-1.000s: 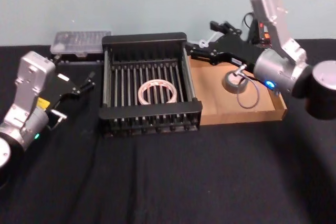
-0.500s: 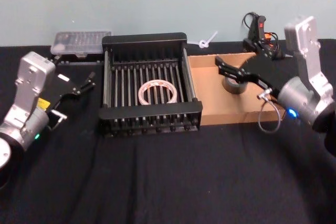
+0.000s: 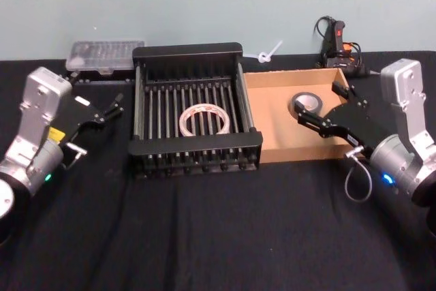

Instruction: Pick up the white tape and place it into the black box , Pick up the silver tape and place it into the brown box.

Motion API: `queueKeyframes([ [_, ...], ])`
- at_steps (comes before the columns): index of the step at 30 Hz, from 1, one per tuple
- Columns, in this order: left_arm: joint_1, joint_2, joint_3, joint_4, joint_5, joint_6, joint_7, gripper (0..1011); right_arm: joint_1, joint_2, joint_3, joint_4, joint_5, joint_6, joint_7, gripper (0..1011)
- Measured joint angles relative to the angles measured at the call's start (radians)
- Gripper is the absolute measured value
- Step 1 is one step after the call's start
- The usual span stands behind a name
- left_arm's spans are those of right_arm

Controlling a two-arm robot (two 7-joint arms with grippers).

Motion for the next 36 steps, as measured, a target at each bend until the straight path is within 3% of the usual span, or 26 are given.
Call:
queueKeyframes([
  [10,0.000,0.000,0.000,0.000,0.000,0.000,0.000,1001,-0.010,-0.020,0.014,0.024,-0.019,0.014,0.010,1000],
  [36,0.000,0.000,0.000,0.000,0.000,0.000,0.000,1002,-0.008,-0.017,0.011,0.023,-0.016,0.013,0.011,1000],
])
